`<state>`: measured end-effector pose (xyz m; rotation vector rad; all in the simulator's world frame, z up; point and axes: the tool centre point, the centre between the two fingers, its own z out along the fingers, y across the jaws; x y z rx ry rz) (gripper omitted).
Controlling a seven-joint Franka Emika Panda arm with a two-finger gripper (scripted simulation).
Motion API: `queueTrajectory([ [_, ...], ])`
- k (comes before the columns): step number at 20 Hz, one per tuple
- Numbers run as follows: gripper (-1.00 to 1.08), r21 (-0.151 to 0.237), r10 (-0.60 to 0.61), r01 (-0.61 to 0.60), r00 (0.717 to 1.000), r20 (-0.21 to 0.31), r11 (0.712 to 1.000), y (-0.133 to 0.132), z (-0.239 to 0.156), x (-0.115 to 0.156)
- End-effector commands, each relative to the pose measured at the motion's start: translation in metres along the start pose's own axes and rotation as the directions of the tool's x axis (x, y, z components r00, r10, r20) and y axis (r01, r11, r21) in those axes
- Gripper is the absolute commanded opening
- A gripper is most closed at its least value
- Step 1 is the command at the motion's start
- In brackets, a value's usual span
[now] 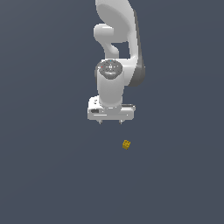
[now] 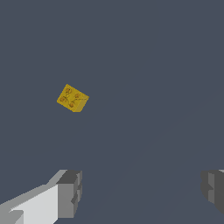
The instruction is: Pick up the object and move it to a goal position.
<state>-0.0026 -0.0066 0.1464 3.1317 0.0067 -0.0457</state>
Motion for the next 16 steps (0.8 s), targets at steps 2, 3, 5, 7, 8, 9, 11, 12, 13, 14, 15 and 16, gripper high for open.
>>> queueTrajectory([
  [2, 1.00, 0.000, 0.015, -0.015, 1.000, 0.000, 1.000, -0.002, 0.002, 0.002],
  [3, 1.00, 0.001, 0.022, -0.022, 1.000, -0.001, 1.000, -0.003, 0.003, 0.003],
  [5, 1.00, 0.001, 0.040, -0.040, 0.999, -0.002, 0.999, -0.006, 0.005, 0.006],
  [7, 1.00, 0.002, 0.062, -0.062, 0.998, -0.003, 0.998, -0.009, 0.007, 0.009],
  [8, 1.00, 0.003, 0.075, -0.075, 0.997, -0.004, 0.997, -0.011, 0.009, 0.011],
  [9, 1.00, 0.003, 0.089, -0.089, 0.996, -0.004, 0.996, -0.013, 0.011, 0.013],
  [11, 1.00, 0.005, 0.120, -0.120, 0.993, -0.006, 0.993, -0.017, 0.014, 0.018],
  [12, 1.00, 0.005, 0.137, -0.137, 0.991, -0.006, 0.991, -0.020, 0.017, 0.020],
  [13, 1.00, 0.006, 0.155, -0.155, 0.988, -0.007, 0.988, -0.022, 0.019, 0.022],
  [14, 1.00, 0.007, 0.174, -0.174, 0.985, -0.008, 0.985, -0.025, 0.021, 0.025],
  [15, 1.00, 0.008, 0.194, -0.194, 0.981, -0.009, 0.981, -0.028, 0.024, 0.028],
  [16, 1.00, 0.009, 0.216, -0.215, 0.976, -0.010, 0.976, -0.032, 0.027, 0.031],
])
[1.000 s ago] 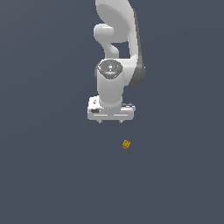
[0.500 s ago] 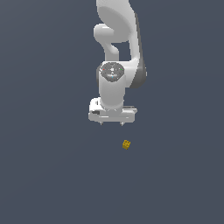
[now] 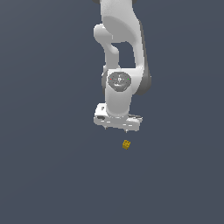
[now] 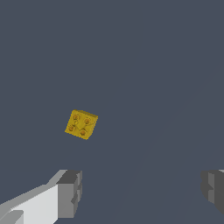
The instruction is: Pick up the object and move it to a goal position.
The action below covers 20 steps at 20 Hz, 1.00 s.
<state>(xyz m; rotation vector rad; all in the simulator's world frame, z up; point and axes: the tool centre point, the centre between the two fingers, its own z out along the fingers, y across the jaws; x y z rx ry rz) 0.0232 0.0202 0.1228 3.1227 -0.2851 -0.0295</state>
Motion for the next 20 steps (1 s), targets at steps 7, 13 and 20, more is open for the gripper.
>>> queueTrajectory([
  [7, 1.00, 0.006, 0.182, -0.182, 0.983, -0.008, 0.983, -0.033, 0.025, 0.017],
  [13, 1.00, 0.010, 0.275, -0.275, 0.961, -0.012, 0.961, -0.050, 0.039, 0.024],
  [20, 1.00, 0.013, 0.331, -0.331, 0.943, -0.014, 0.944, -0.061, 0.048, 0.028],
])
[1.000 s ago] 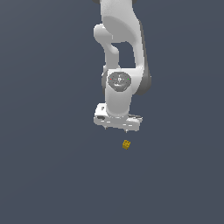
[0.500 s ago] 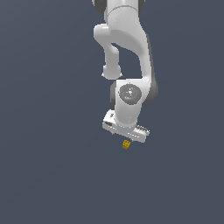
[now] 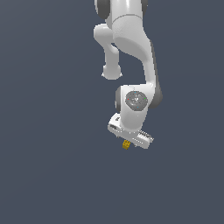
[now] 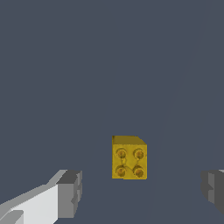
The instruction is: Pick up the object and move it to a goal position.
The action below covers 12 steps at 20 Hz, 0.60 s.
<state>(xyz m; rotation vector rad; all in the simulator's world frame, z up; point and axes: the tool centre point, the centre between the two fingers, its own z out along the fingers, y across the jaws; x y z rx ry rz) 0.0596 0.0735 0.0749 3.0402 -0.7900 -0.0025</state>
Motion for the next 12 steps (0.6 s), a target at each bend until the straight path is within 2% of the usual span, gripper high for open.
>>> queueTrajectory([
  [1, 1.00, 0.001, 0.015, -0.015, 1.000, -0.001, 1.000, -0.003, 0.002, 0.000],
  [7, 1.00, 0.001, 0.016, -0.016, 1.000, -0.001, 1.000, -0.003, 0.004, 0.000],
  [12, 1.00, 0.001, 0.018, -0.018, 1.000, -0.001, 1.000, -0.003, 0.021, 0.000],
])
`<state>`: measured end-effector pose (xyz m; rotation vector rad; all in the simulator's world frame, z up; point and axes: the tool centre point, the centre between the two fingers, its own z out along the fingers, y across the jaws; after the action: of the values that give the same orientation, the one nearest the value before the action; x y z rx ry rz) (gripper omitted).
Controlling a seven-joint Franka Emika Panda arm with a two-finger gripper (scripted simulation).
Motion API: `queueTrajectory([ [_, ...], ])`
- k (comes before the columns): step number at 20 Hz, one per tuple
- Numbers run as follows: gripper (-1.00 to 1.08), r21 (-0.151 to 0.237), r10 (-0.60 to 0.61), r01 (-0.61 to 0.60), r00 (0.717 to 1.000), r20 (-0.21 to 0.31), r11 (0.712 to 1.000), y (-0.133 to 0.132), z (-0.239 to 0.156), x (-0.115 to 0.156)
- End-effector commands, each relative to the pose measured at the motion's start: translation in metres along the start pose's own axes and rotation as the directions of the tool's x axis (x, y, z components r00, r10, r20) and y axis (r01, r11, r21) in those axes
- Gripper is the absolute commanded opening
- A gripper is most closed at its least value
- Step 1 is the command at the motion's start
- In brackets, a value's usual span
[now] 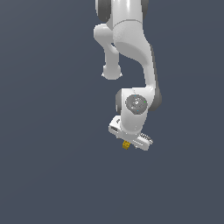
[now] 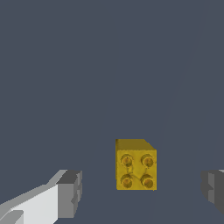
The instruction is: Pick up the object and move it to a goal position.
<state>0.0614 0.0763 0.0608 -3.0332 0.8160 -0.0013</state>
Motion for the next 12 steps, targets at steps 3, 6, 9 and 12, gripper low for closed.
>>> queueTrajectory([
  [3, 1.00, -0.001, 0.002, -0.002, 1.000, 0.001, 1.000, 0.001, 0.024, -0.001],
  [6, 1.00, -0.001, 0.003, -0.003, 1.000, 0.001, 1.000, 0.001, 0.035, -0.001],
  [9, 1.00, -0.001, 0.003, -0.003, 1.000, 0.001, 1.000, 0.000, 0.039, -0.001],
  [12, -1.00, -0.001, 0.003, -0.003, 1.000, 0.001, 1.000, 0.000, 0.039, 0.000],
])
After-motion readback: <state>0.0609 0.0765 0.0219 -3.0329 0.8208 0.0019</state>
